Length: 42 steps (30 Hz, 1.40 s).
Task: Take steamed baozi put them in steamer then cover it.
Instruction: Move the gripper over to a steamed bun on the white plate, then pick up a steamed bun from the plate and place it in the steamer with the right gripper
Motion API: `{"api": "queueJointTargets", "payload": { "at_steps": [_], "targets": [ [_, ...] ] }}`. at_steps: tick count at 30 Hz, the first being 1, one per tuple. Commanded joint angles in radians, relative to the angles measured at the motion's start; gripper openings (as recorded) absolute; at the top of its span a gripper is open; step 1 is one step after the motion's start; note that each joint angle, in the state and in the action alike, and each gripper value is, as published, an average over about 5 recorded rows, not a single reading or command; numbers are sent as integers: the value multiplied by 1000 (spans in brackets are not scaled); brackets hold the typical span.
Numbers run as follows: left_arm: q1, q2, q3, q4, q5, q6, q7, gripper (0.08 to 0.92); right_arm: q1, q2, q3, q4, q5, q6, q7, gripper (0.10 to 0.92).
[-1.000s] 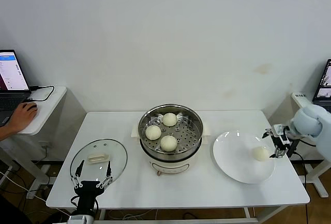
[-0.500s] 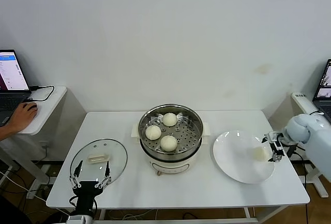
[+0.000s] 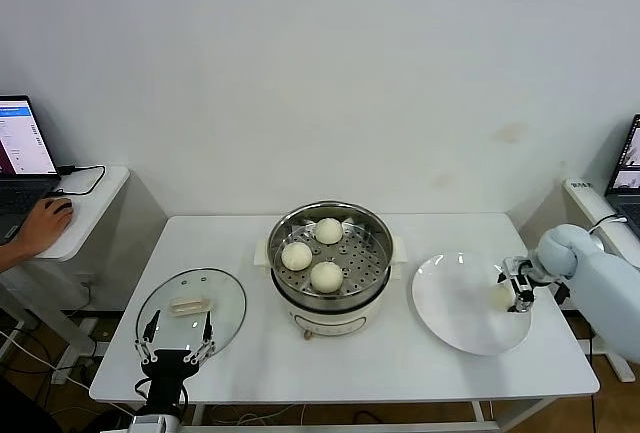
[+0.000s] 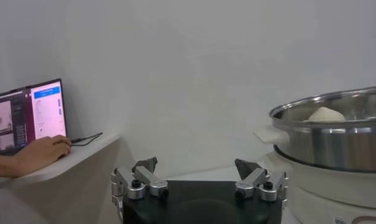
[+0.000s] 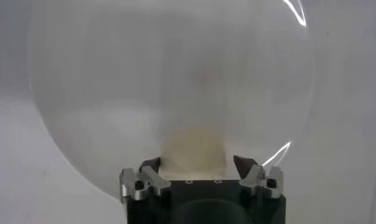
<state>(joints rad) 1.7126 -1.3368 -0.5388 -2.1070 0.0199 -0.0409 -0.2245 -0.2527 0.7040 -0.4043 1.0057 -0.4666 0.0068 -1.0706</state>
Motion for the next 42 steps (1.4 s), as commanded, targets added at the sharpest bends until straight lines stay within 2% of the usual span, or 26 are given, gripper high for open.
{"api": "queueJointTargets", "payload": {
  "at_steps": [1,11,18,23,31,37,42],
  "targets": [
    [0,-1,0,1,0,1,0,823,7,20,0,-21,-18,3,-10,686],
    [-1,-2,1,-1,3,1,-2,823,110,-68,-95,95,83,-26,-39,606],
    [-5,1,4,-5,4,2,-2,823,321,-188,-293,284,283,-132,-57,582],
    [-12,5,11,-11,6,6,-1,823,580,-206,-489,396,441,-217,-55,577],
    [-19,14,12,-17,1,7,0,823,953,-63,-768,460,679,-315,-10,577],
    [-25,15,11,-10,-5,6,0,823,1009,98,-839,493,836,-418,64,577],
    [-29,11,7,-1,-8,5,0,823,949,207,-846,482,897,-489,113,581]
  ]
}}
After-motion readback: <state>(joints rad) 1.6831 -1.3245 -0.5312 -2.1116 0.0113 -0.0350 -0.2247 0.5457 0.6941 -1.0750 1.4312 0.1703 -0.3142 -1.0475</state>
